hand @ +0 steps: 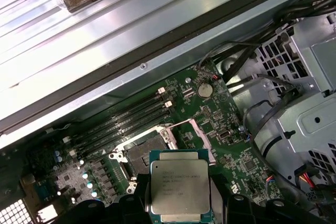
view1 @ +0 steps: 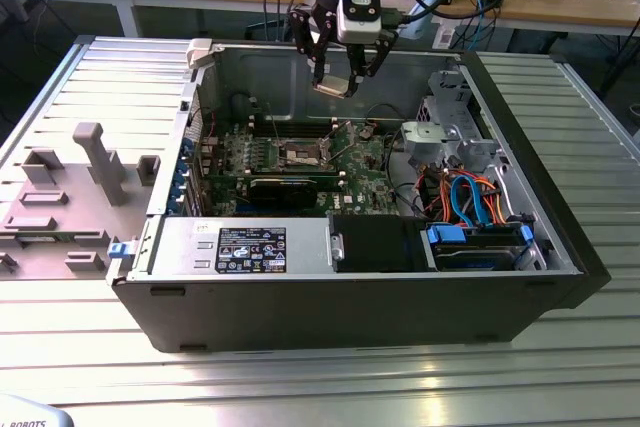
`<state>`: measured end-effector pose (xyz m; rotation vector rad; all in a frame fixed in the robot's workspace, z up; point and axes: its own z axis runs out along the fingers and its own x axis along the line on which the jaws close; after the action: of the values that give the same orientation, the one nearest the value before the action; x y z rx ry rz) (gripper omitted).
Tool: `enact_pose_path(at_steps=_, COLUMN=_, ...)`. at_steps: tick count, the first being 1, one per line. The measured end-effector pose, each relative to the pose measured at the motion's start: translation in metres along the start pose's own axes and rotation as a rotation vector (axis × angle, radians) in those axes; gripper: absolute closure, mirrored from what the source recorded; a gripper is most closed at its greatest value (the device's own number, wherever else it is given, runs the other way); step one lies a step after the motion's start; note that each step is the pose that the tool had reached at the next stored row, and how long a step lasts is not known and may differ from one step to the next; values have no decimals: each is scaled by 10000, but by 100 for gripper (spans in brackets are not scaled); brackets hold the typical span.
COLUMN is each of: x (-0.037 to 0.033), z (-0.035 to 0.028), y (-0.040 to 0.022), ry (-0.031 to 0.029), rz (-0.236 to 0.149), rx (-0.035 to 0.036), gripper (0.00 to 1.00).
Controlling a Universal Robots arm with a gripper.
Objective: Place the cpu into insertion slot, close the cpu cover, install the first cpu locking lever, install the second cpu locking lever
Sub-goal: 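Place the cpu into insertion slot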
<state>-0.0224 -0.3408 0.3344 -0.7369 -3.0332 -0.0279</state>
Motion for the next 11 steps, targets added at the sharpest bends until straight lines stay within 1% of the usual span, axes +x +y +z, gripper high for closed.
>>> enact_pose_path(at_steps=11, x=0, z=3, y=0, ry=-2, rz=92, rx=-3, gripper=46)
